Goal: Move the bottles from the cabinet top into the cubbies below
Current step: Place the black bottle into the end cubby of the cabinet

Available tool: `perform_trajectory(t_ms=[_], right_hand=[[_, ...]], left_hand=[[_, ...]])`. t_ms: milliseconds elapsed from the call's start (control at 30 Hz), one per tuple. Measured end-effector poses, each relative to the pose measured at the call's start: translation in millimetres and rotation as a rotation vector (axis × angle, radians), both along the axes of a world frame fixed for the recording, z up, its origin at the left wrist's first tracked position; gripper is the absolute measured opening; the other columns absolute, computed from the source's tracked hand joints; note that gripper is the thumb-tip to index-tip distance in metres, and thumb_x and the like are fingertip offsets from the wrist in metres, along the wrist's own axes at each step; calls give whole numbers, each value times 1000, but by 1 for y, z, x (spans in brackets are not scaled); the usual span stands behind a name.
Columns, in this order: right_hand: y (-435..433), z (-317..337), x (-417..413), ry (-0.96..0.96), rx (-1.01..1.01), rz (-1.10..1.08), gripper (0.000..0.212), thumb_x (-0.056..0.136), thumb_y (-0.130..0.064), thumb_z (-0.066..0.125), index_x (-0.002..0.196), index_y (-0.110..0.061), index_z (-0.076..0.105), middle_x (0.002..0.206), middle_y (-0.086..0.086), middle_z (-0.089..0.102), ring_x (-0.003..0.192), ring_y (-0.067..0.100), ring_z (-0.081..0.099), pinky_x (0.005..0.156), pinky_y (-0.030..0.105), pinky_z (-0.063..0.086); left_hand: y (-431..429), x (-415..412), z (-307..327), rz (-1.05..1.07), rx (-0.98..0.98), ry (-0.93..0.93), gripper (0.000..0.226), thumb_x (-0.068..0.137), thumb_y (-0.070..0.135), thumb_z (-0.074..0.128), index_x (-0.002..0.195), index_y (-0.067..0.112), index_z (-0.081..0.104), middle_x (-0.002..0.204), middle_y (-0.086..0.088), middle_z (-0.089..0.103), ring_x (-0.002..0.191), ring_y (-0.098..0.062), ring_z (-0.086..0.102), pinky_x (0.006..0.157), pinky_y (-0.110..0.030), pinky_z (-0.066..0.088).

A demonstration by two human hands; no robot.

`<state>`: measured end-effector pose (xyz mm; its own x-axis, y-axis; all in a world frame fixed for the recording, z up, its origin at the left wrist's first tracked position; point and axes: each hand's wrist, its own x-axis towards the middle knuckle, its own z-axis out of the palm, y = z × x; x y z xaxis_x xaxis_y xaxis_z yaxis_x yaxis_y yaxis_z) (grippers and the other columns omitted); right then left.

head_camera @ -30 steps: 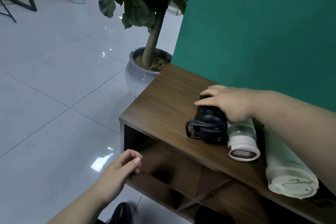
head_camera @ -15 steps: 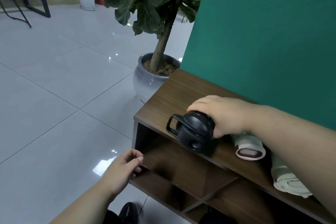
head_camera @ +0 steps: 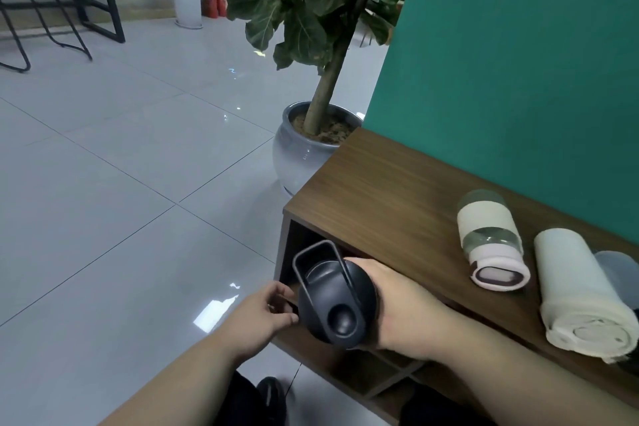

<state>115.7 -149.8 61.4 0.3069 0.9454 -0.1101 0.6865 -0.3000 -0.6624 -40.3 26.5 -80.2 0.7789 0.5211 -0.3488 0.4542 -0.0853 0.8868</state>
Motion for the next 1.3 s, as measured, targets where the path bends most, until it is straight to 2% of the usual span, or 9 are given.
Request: perform_trajectory(t_ms=[167, 233, 333, 400, 500, 667, 867, 1000, 1300], right_hand=[[4, -63, 14, 272, -62, -225, 82, 56, -15, 96, 122, -42, 56, 116, -21, 71, 110, -8, 63, 96, 21, 48], [11, -85, 20, 323, -95, -289, 80, 57, -13, 96, 118, -43, 55, 112, -19, 72, 106, -12, 62, 93, 12, 47], [28, -117, 27, 365, -89, -384, 80, 58, -8, 95, 112, -43, 48, 109, -28, 56, 99, -14, 55, 78, -1, 40], [42, -133, 28, 412, -88, -464, 79, 59, -6, 94, 114, -38, 48, 102, -30, 53, 101, -4, 56, 83, 6, 39], [52, -159, 34, 497, -32, -493, 65, 61, 3, 91, 100, -35, 55, 103, -23, 65, 106, -1, 64, 87, 11, 46], [64, -198, 45, 595, 134, -575, 63, 59, 11, 87, 107, -24, 67, 104, -8, 79, 105, 7, 72, 96, 31, 53], [79, -213, 51, 670, 203, -595, 60, 61, 20, 83, 102, -22, 69, 95, -14, 80, 96, 3, 73, 81, 17, 54], [83, -213, 53, 702, 207, -598, 54, 65, 23, 79, 97, -20, 70, 87, -15, 80, 89, 0, 74, 74, 13, 53], [85, -222, 54, 707, 217, -644, 44, 65, 15, 84, 93, -18, 75, 97, -1, 81, 96, 11, 75, 82, 22, 55]], left_hand=[[2, 23, -25, -139, 64, 116, 38, 80, 19, 79, 114, 31, 66, 102, 7, 72, 88, -13, 67, 86, -31, 56], [6, 33, -35, -179, 98, 153, 49, 74, 29, 77, 122, 32, 63, 110, 5, 72, 101, -20, 70, 96, -40, 58], [15, 48, -55, -230, 148, 194, 60, 71, 35, 75, 128, 34, 58, 116, 6, 72, 108, -20, 70, 99, -44, 59], [22, 57, -72, -246, 164, 192, 60, 72, 39, 77, 128, 38, 57, 119, 10, 73, 109, -16, 71, 98, -44, 60], [32, 73, -93, -258, 220, 185, 50, 75, 46, 76, 122, 41, 59, 117, 16, 72, 106, -11, 72, 95, -42, 61], [36, 91, -108, -246, 280, 180, 47, 74, 45, 76, 117, 35, 59, 116, 14, 70, 102, -13, 71, 92, -42, 61], [35, 102, -115, -206, 311, 236, 60, 73, 50, 73, 123, 27, 50, 122, 3, 68, 106, -25, 71, 91, -47, 61], [31, 111, -117, -172, 332, 283, 56, 80, 46, 74, 121, 21, 47, 119, -5, 70, 105, -32, 71, 89, -47, 60], [30, 116, -125, -144, 385, 291, 48, 83, 42, 70, 120, 23, 46, 115, -6, 71, 102, -33, 72, 86, -47, 61]])
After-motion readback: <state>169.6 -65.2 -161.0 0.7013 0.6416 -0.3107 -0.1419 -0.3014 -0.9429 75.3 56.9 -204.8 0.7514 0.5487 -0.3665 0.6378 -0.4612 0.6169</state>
